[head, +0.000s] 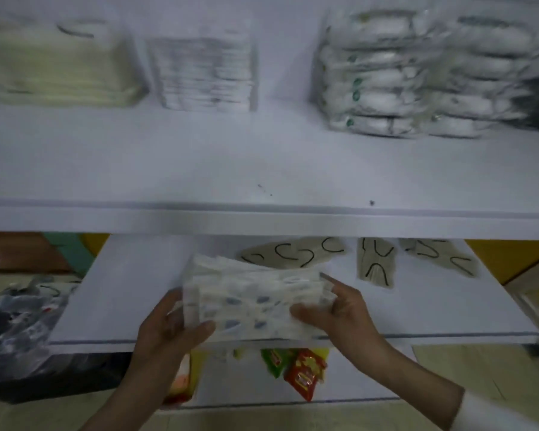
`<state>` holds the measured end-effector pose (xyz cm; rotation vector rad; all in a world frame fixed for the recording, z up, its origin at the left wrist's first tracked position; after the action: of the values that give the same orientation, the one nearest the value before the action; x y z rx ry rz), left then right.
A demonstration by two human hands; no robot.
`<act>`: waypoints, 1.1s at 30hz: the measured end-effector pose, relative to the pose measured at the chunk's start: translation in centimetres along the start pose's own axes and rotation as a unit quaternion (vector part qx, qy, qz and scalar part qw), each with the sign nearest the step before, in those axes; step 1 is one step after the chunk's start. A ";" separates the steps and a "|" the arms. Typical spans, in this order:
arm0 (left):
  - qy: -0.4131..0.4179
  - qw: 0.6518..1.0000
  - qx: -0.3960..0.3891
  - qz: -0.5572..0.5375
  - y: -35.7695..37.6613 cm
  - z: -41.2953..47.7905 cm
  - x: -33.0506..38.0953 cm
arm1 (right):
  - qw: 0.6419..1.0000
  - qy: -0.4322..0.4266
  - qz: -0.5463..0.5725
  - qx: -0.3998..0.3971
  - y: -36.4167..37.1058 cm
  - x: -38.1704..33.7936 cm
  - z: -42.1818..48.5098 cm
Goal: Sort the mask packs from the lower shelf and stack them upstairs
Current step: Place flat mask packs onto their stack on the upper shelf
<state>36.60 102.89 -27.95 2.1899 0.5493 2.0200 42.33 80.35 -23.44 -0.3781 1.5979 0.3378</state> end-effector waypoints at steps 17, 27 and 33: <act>0.247 0.946 0.006 0.209 10.5 7.7 23.9 | 0.965 -0.209 -0.147 0.053 -5.1 -22.0 6.7; 0.148 0.967 -0.017 0.205 10.9 10.4 20.1 | 0.989 -0.120 -0.042 0.074 -6.9 -18.0 8.9; 0.158 0.964 -0.015 0.215 11.6 9.5 19.6 | 0.989 -0.127 -0.044 0.062 -6.3 -17.5 8.5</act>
<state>49.06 100.29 -6.78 2.1215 0.0605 2.5999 53.59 79.09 -6.37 -0.2951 1.3403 0.2091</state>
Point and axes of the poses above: each hand's wrist, its own z-axis towards the middle knuckle, its own y-axis out of the palm, x = y × z, the point moved 10 cm from there along z, towards the middle knuckle, and after that the axes turned 7 degrees about -x, right-handed, at the moved point
